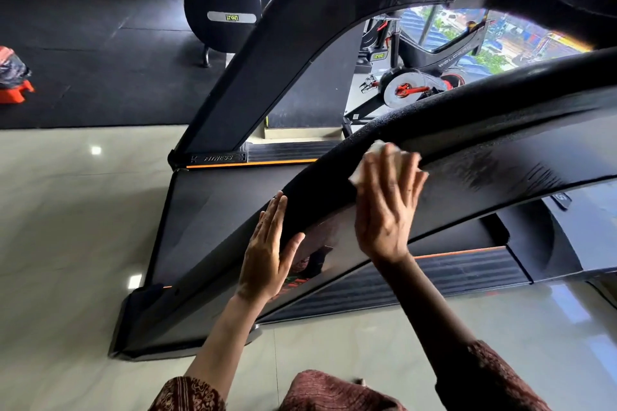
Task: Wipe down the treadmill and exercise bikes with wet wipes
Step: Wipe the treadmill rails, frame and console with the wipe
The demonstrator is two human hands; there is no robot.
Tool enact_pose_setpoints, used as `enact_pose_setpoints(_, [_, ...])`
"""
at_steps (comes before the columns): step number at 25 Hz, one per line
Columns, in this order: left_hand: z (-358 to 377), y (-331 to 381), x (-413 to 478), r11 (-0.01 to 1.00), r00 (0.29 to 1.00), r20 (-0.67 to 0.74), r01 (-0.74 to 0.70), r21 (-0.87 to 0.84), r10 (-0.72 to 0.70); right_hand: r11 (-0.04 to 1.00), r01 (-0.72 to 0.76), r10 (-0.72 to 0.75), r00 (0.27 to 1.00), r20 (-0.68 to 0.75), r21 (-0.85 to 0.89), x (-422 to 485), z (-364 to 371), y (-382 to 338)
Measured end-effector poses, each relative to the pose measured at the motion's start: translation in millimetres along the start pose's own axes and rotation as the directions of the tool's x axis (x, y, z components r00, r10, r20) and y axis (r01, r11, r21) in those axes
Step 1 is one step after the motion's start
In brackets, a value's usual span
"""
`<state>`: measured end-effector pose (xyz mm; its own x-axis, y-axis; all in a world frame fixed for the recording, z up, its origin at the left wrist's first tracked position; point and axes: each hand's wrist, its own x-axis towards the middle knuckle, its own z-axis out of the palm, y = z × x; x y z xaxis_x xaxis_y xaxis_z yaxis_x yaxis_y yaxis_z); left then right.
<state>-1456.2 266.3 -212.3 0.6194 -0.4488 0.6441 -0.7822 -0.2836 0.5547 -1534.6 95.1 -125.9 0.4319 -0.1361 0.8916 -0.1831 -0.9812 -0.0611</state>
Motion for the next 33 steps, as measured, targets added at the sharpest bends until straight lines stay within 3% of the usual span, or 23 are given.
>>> enact_pose_setpoints(2, [1,0,0,1.0,1.0,0.002,0.005,-0.015,-0.005,0.954,0.28,-0.291,0.951,0.102,0.103,-15,14,-17])
enact_pose_setpoints(4, [1,-1,0,1.0,1.0,0.015,-0.012,-0.029,0.012,0.864,0.48,-0.503,0.839,0.206,0.153,-25,23,-34])
enact_pose_setpoints(6, [0,-2,0,0.999,1.0,0.021,-0.014,-0.034,0.015,0.824,0.558,-0.563,0.786,0.256,0.097,-20,23,-36])
enact_pose_setpoints(8, [-2,0,4,1.0,1.0,0.019,-0.007,-0.027,0.007,0.816,0.578,-0.56,0.8,0.217,-0.024,0,14,-23])
enact_pose_setpoints(11, [-1,12,19,0.998,0.998,0.017,-0.058,-0.017,0.059,0.932,0.323,-0.318,0.946,0.056,-0.167,37,-9,20])
enact_pose_setpoints(13, [3,27,34,0.994,0.994,-0.009,-0.11,-0.02,0.109,0.982,0.107,-0.113,0.993,-0.029,-0.155,42,-17,30])
enact_pose_setpoints(14, [6,37,42,0.99,0.99,-0.023,-0.138,-0.014,0.137,0.985,0.108,-0.112,0.993,-0.021,-0.138,37,-16,28])
enact_pose_setpoints(17, [14,67,66,0.973,0.97,-0.071,-0.229,0.033,0.231,0.891,0.446,-0.433,0.892,0.132,-0.087,17,-16,40])
enact_pose_setpoints(18, [16,76,73,0.965,0.962,-0.087,-0.255,0.054,0.259,0.868,0.483,-0.467,0.873,0.141,-0.114,17,-20,56])
enact_pose_setpoints(19, [17,84,79,0.959,0.955,-0.098,-0.275,0.071,0.281,0.887,0.435,-0.422,0.9,0.11,-0.157,20,-25,72])
enact_pose_setpoints(21, [21,99,91,0.952,0.946,-0.109,-0.297,0.078,0.304,0.975,0.138,-0.139,0.99,0.008,-0.175,28,-41,97])
enact_pose_setpoints(23, [26,113,100,0.953,0.946,-0.121,-0.293,0.082,0.301,0.993,-0.063,0.06,0.997,-0.04,-0.096,38,-49,97])
enact_pose_setpoints(24, [30,119,105,0.953,0.945,-0.133,-0.29,0.089,0.3,0.999,-0.016,0.016,1.0,-0.007,-0.049,42,-49,89])
enact_pose_setpoints(26, [35,128,113,0.953,0.939,-0.166,-0.287,0.096,0.3,0.967,0.252,-0.254,0.963,0.084,0.033,52,-47,74])
enact_pose_setpoints(28, [37,131,117,0.955,0.937,-0.19,-0.276,0.11,0.293,0.932,0.362,-0.36,0.93,0.081,-0.023,63,-51,84])
enact_pose_setpoints(30, [38,134,120,0.948,0.932,-0.192,-0.283,0.145,0.308,0.973,0.181,-0.182,0.983,0.008,-0.146,69,-60,115])
enact_pose_setpoints(32, [40,139,125,0.936,0.925,-0.19,-0.292,0.197,0.329,0.988,-0.095,0.086,0.993,-0.082,-0.121,70,-71,136])
enact_pose_setpoints(33, [42,143,128,0.93,0.922,-0.188,-0.297,0.218,0.338,0.988,-0.133,0.126,0.988,-0.092,-0.081,69,-73,137])
